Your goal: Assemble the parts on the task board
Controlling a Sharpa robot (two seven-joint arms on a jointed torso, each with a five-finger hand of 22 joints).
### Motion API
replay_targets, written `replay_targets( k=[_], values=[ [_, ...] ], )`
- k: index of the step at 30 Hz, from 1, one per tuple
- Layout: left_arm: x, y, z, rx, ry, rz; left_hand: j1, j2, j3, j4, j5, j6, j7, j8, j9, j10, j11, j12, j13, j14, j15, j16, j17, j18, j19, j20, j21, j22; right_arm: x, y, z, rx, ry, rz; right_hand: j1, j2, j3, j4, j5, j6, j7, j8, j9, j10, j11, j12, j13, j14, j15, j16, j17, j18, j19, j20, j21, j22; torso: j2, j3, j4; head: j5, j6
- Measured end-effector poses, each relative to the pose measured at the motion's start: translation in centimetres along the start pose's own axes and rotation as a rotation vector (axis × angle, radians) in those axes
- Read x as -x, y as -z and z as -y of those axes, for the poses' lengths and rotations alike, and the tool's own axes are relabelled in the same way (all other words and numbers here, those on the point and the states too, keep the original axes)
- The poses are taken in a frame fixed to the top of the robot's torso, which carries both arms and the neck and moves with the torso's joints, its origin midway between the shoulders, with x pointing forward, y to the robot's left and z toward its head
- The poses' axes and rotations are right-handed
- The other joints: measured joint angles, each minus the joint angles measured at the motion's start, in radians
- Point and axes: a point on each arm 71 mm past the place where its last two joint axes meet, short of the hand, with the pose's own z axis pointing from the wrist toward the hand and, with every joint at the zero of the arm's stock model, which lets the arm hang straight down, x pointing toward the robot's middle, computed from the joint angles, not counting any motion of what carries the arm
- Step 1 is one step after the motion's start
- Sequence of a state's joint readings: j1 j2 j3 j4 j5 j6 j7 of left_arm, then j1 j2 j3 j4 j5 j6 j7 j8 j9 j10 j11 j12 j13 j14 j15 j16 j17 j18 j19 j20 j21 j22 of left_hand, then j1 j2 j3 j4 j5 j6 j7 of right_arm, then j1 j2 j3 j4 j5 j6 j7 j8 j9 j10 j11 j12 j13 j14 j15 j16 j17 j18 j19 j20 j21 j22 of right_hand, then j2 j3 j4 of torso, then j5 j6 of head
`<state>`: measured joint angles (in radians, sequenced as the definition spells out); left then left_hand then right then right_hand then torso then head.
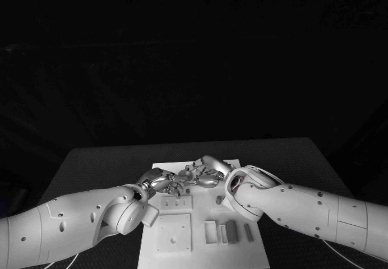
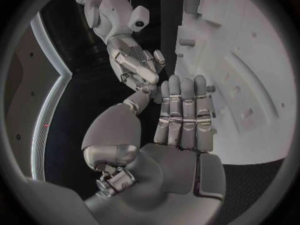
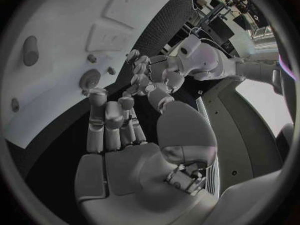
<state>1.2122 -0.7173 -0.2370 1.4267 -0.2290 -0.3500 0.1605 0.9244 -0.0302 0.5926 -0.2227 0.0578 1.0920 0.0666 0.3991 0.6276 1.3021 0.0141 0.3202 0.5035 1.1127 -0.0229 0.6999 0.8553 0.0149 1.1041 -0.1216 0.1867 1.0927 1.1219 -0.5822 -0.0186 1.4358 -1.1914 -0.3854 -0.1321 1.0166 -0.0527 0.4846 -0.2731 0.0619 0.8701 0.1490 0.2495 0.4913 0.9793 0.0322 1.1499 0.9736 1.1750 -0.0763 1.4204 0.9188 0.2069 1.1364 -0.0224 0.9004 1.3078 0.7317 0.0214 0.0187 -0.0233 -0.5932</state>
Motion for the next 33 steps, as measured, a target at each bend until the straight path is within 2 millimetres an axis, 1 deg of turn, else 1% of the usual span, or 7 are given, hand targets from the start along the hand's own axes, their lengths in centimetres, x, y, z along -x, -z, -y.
replay_targets(
  k=[4, 6, 8, 11, 13, 20, 33],
  values=[
    [-0.02, -0.01, -0.04, 0.007, -0.001, -0.002, -0.024, -0.021, -0.012, 0.016, 0.0, -0.008, 0.004, -0.009, -0.004, -0.009, 0.002, -0.007, -0.002, -0.01, 0.003, -0.004, -0.004, 0.0, -0.004, 0.004, -0.008, -0.001, -0.11, -0.04, -0.21, 0.007, -0.001, -0.003, 0.0, 0.0, 0.0, 0.0, 0.0, 0.0, 0.0, 0.0, 0.0, 0.0, 0.0, 0.0, 0.0, 0.0, 0.0, 0.0, 0.0, 0.0, 0.0, 0.0, 0.0, 0.0, 0.0, 0.0, 0.0001, 0.0, 0.0],
    [-0.04, -0.02, -0.07, 0.01, -0.001, -0.004, -0.052, -0.007, -0.046, 0.006, 0.04, -0.012, 0.008, -0.011, -0.004, -0.012, 0.005, -0.007, -0.002, -0.015, 0.008, -0.004, -0.006, 0.0, -0.011, 0.007, -0.012, -0.001, -0.16, -0.05, -0.33, 0.011, -0.002, -0.004, 0.0, 0.0, 0.0, 0.0, 0.0, 0.0, 0.0, 0.0, 0.001, 0.0, 0.0, 0.0, 0.0, 0.0, 0.0, 0.0, 0.0, 0.0, 0.0, 0.0, 0.0, 0.0, 0.0, 0.0, 0.0001, 0.0, 0.0],
    [-0.07, -0.03, -0.08, 0.013, -0.001, -0.005, -0.066, -0.009, -0.068, -0.004, 0.051, -0.015, 0.011, -0.017, -0.004, -0.018, 0.004, -0.007, -0.002, -0.022, 0.007, -0.004, -0.008, 0.0, -0.013, 0.005, -0.019, -0.001, -0.21, -0.06, -0.42, 0.015, -0.002, -0.006, 0.0, 0.0, 0.001, -0.001, 0.0, 0.0, 0.0, 0.0, 0.001, 0.0, 0.0, 0.0, 0.0, 0.0, 0.0, 0.0, 0.0, 0.0, 0.0, 0.0, 0.0, 0.0, 0.0, 0.0, 0.0001, -0.001, 0.0],
    [-0.09, -0.03, -0.12, 0.019, -0.001, -0.007, -0.077, -0.019, -0.081, -0.007, 0.052, -0.015, 0.011, -0.021, -0.005, -0.02, 0.006, -0.009, -0.004, -0.025, 0.01, -0.007, -0.011, 0.0, -0.016, 0.009, -0.019, -0.001, -0.22, -0.07, -0.46, 0.018, -0.003, -0.006, 0.0, 0.0, 0.003, -0.003, 0.0, 0.0, -0.001, 0.0, 0.001, 0.0, 0.0, -0.001, -0.001, 0.0, 0.0, 0.0, 0.0, 0.0, 0.0, 0.0, 0.0, 0.0, 0.0, 0.0, 0.0001, -0.001, 0.0],
    [-0.1, -0.03, -0.14, 0.022, -0.001, -0.009, -0.086, -0.019, -0.084, -0.004, 0.052, -0.022, 0.012, -0.022, -0.006, -0.025, 0.011, -0.012, -0.005, -0.025, 0.011, -0.008, -0.012, 0.0, -0.016, 0.009, -0.025, -0.001, -0.23, -0.07, -0.47, 0.02, -0.003, -0.006, 0.0, 0.0, 0.003, -0.003, 0.0, 0.0, -0.001, 0.0, 0.001, 0.0, 0.0, -0.001, -0.001, 0.0, 0.0, 0.0, 0.0, 0.0, 0.0, 0.0, 0.0, 0.0, 0.0, 0.0, 0.0, -0.001, 0.0],
    [-0.11, -0.04, -0.18, 0.028, -0.001, -0.012, -0.092, -0.026, -0.091, -0.003, 0.052, -0.026, 0.015, -0.028, -0.008, -0.032, 0.011, -0.012, -0.006, -0.032, 0.01, -0.008, -0.015, 0.0, -0.02, 0.013, -0.031, -0.002, -0.21, -0.05, -0.46, 0.022, -0.002, -0.007, 0.0, 0.0, 0.003, -0.003, 0.0, -0.001, -0.003, 0.0, 0.001, 0.0, 0.0, -0.001, -0.001, 0.0, 0.0, 0.0, 0.0, 0.0, 0.0, 0.0, 0.0, 0.0, 0.0, 0.0, 0.0, -0.001, 0.0],
    [-0.19, -0.03, -0.2, 0.031, 0.0, -0.022, -0.138, -0.006, -0.102, 0.02, 0.047, -0.029, 0.019, -0.032, -0.009, -0.036, 0.014, -0.015, -0.008, -0.039, 0.018, -0.011, -0.021, 0.0, -0.023, 0.016, -0.039, -0.004, -0.18, -0.07, -0.34, 0.02, -0.001, -0.009, 0.0, 0.0, 0.006, -0.006, 0.0, 0.0, -0.002, 0.0, 0.001, 0.0, 0.0, -0.001, -0.001, 0.002, 0.002, 0.0, 0.0, 0.0, 0.0, 0.0, 0.0, 0.0, 0.0, -0.0001, -0.0003, -0.001, 0.001]
  ],
)
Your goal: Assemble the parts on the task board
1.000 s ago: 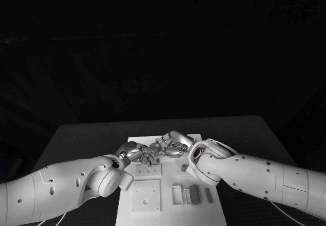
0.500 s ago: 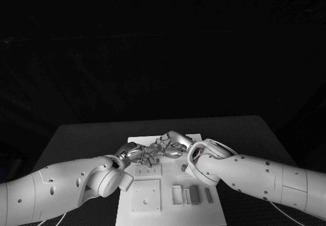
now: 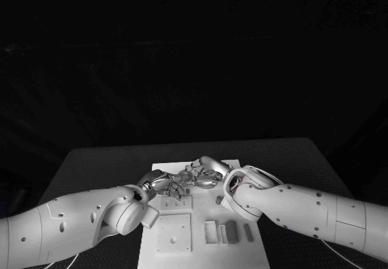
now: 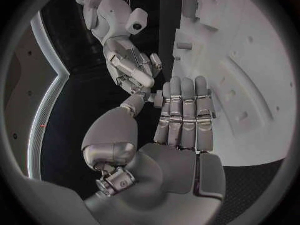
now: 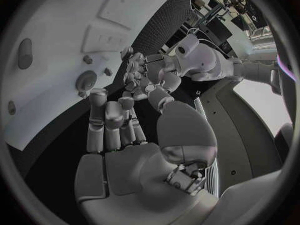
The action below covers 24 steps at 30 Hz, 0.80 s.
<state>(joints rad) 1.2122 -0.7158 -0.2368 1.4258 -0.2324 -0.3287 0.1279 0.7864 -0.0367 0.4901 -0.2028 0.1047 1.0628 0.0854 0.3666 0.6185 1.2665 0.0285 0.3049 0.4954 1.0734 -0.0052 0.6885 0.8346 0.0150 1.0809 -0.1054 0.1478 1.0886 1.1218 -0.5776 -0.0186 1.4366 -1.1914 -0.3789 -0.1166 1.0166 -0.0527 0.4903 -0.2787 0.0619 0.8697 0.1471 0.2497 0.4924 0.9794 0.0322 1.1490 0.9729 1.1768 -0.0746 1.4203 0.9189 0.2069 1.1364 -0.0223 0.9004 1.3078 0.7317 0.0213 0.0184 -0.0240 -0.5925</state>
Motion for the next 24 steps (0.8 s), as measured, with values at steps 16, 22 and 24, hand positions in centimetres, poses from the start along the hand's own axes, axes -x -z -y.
replay_targets(
  k=[16, 22, 24],
  values=[
    [-0.2, 0.02, 0.02, -0.001, 0.002, -0.02, -0.032, 0.022, -0.005, 0.016, -0.005, -0.011, 0.004, -0.015, -0.003, -0.018, 0.004, -0.008, -0.005, -0.018, 0.003, -0.004, -0.007, 0.0, -0.014, 0.007, -0.013, -0.001, -0.11, -0.13, -0.12, 0.003, 0.0, -0.003, 0.0, 0.0, 0.0, 0.0, 0.0, 0.003, -0.001, 0.0, 0.0, 0.0, 0.0, 0.0, 0.0, 0.0, 0.0, 0.0, 0.0, 0.0, 0.0, 0.0, 0.0, 0.0, 0.0, 0.0001, 0.0005, -0.001, 0.001],
    [-0.27, 0.02, 0.03, -0.001, 0.003, -0.026, -0.038, 0.028, -0.007, 0.018, -0.005, -0.014, 0.007, -0.015, -0.004, -0.021, 0.007, -0.008, -0.005, -0.021, 0.007, -0.004, -0.008, 0.0, -0.014, 0.007, -0.018, -0.001, -0.2, -0.28, -0.2, 0.004, 0.0, -0.004, 0.004, 0.004, 0.0, 0.0, 0.0, 0.003, -0.001, 0.0, -0.001, 0.0, 0.0, 0.0, 0.0, 0.001, 0.001, 0.0, 0.0, 0.0, 0.0, 0.0, 0.0, 0.0, 0.0, 0.0001, 0.0002, -0.002, 0.002],
    [-0.29, 0.02, 0.03, -0.001, 0.003, -0.029, -0.038, 0.028, -0.007, 0.018, -0.005, -0.014, 0.007, -0.015, -0.003, -0.021, 0.007, -0.008, -0.005, -0.021, 0.007, -0.004, -0.009, 0.0, -0.017, 0.005, -0.018, -0.001, -0.24, -0.33, -0.24, 0.004, 0.0, -0.005, 0.005, 0.005, 0.001, -0.001, 0.0, 0.003, -0.001, 0.0, -0.001, 0.0, 0.0, 0.0, 0.0, 0.002, 0.002, 0.0, 0.0, 0.0, 0.0, 0.0, 0.0, 0.0, 0.0, 0.0001, 0.0002, -0.002, 0.002]
  ],
)
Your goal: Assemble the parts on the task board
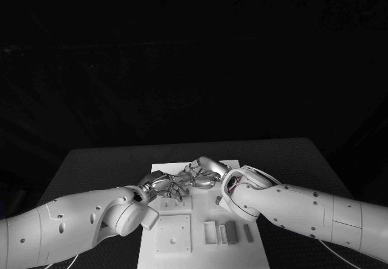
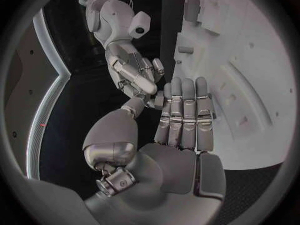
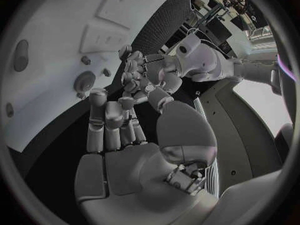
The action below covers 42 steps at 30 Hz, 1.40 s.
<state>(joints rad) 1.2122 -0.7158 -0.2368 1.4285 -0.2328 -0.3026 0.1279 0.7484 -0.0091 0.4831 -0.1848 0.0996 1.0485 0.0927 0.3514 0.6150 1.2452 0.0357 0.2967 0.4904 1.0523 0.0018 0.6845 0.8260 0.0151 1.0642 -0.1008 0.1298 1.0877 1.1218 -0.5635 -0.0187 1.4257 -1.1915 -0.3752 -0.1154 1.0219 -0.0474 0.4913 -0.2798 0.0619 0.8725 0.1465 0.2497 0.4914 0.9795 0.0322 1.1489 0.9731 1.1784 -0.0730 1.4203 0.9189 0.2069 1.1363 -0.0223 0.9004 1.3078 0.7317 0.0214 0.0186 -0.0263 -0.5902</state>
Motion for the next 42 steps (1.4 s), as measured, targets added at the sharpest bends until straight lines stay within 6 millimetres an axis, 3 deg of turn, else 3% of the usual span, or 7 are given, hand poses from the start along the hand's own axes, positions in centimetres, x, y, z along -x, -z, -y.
replay_targets(
  k=[4, 20, 42],
  values=[
    [-0.03, 0.0, 0.0, 0.0, 0.0, -0.003, 0.0, 0.0, 0.0, 0.0, 0.0, 0.0, 0.0, -0.004, 0.0, 0.0, 0.0, 0.0, -0.001, 0.0, 0.0, 0.0, 0.0, 0.0, -0.001, -0.001, 0.0, 0.0, -0.08, -0.08, -0.09, 0.001, 0.0, -0.001, 0.009, 0.001, 0.002, -0.002, 0.0, 0.0, 0.0, 0.0, 0.0, 0.0, 0.0, 0.004, 0.0, 0.0, 0.0, 0.0, 0.0, 0.0, 0.0, 0.0, 0.0, 0.0, 0.0, 0.0, 0.0003, 0.0, -0.001],
    [-0.12, 0.01, 0.01, 0.0, 0.002, -0.013, 0.0, 0.0, 0.0, 0.0, 0.0, 0.0, 0.0, -0.004, 0.0, 0.0, 0.0, 0.0, -0.001, 0.0, 0.0, 0.0, -0.001, 0.0, -0.005, 0.002, -0.005, 0.0, -0.1, -0.28, -0.05, 0.004, 0.021, 0.002, 0.059, 0.007, 0.002, -0.007, 0.0, 0.029, -0.028, 0.023, 0.01, 0.002, -0.002, 0.004, -0.003, -0.002, -0.002, 0.0, 0.0, 0.0, 0.0, 0.0, 0.0, 0.0, 0.0, -0.0003, 0.0002, 0.002, -0.003],
    [-0.04, 0.04, -0.04, 0.001, 0.002, -0.017, -0.004, 0.004, 0.0, 0.0, 0.0, -0.003, 0.003, -0.004, 0.0, -0.004, 0.004, -0.003, -0.002, -0.007, 0.0, 0.0, -0.002, 0.0, -0.005, 0.002, -0.005, 0.0, -0.16, -0.3, 0.05, 0.007, 0.044, 0.004, 0.087, 0.016, -0.001, -0.01, 0.0, 0.061, -0.036, 0.039, 0.023, 0.003, -0.011, 0.004, -0.006, -0.001, -0.016, 0.0, 0.0, 0.011, 0.0, 0.0, 0.0, 0.0, 0.0, 0.0, 0.0, 0.002, -0.004]
  ],
)
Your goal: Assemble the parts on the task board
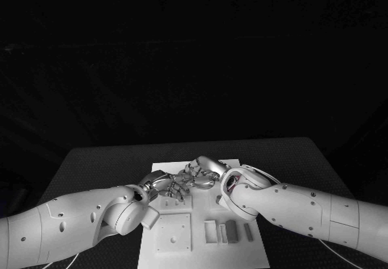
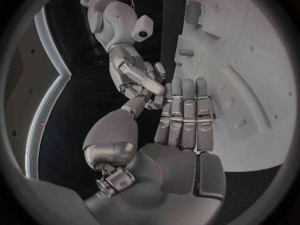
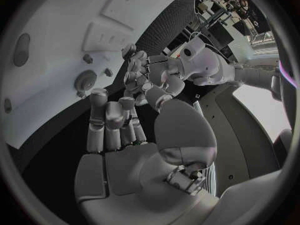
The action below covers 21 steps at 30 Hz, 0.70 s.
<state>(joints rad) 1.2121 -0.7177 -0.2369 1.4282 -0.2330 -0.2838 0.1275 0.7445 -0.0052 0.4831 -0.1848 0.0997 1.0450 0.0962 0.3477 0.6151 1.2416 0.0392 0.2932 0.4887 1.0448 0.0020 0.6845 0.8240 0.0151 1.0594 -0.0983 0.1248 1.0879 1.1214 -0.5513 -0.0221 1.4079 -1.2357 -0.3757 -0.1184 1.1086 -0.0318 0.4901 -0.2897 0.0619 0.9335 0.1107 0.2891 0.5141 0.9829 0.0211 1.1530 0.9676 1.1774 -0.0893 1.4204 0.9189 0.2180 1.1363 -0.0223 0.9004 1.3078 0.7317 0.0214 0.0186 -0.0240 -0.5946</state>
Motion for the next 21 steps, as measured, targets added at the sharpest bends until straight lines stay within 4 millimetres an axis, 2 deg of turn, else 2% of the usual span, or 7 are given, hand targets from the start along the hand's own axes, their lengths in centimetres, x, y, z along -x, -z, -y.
replay_targets(
  k=[9, 21],
  values=[
    [0.22, 0.05, -0.06, 0.001, 0.0, 0.005, 0.0, 0.0, 0.0, 0.0, 0.0, -0.002, -0.003, -0.004, 0.0, 0.0, 0.0, 0.0, -0.001, 0.0, 0.0, 0.0, -0.001, 0.0, -0.001, 0.001, 0.0, 0.0, 0.03, 0.11, 0.18, -0.003, 0.001, 0.001, 0.004, 0.004, 0.0, 0.0, 0.0, 0.005, -0.004, 0.004, 0.002, 0.004, -0.004, 0.0, 0.0, 0.0, 0.0, 0.0, 0.0, 0.001, 0.0, 0.0, 0.0, 0.0, 0.0, 0.0, 0.0002, -0.001, -0.001],
    [0.47, 0.13, -0.14, 0.004, 0.0, 0.011, 0.0, 0.0, 0.006, -0.018, 0.0, -0.007, 0.0, -0.008, -0.001, -0.006, 0.001, 0.0, -0.001, -0.003, 0.003, 0.0, -0.003, 0.0, -0.004, 0.004, -0.004, 0.001, 0.17, 0.24, 0.45, -0.008, 0.003, 0.003, 0.009, 0.009, 0.0, 0.0, 0.0, 0.005, -0.004, 0.004, 0.004, 0.004, -0.004, 0.0, -0.001, 0.0, 0.0, 0.0, 0.0, 0.001, 0.0, 0.0, 0.0, 0.0, 0.0, 0.0, 0.0002, -0.001, -0.002]
  ],
)
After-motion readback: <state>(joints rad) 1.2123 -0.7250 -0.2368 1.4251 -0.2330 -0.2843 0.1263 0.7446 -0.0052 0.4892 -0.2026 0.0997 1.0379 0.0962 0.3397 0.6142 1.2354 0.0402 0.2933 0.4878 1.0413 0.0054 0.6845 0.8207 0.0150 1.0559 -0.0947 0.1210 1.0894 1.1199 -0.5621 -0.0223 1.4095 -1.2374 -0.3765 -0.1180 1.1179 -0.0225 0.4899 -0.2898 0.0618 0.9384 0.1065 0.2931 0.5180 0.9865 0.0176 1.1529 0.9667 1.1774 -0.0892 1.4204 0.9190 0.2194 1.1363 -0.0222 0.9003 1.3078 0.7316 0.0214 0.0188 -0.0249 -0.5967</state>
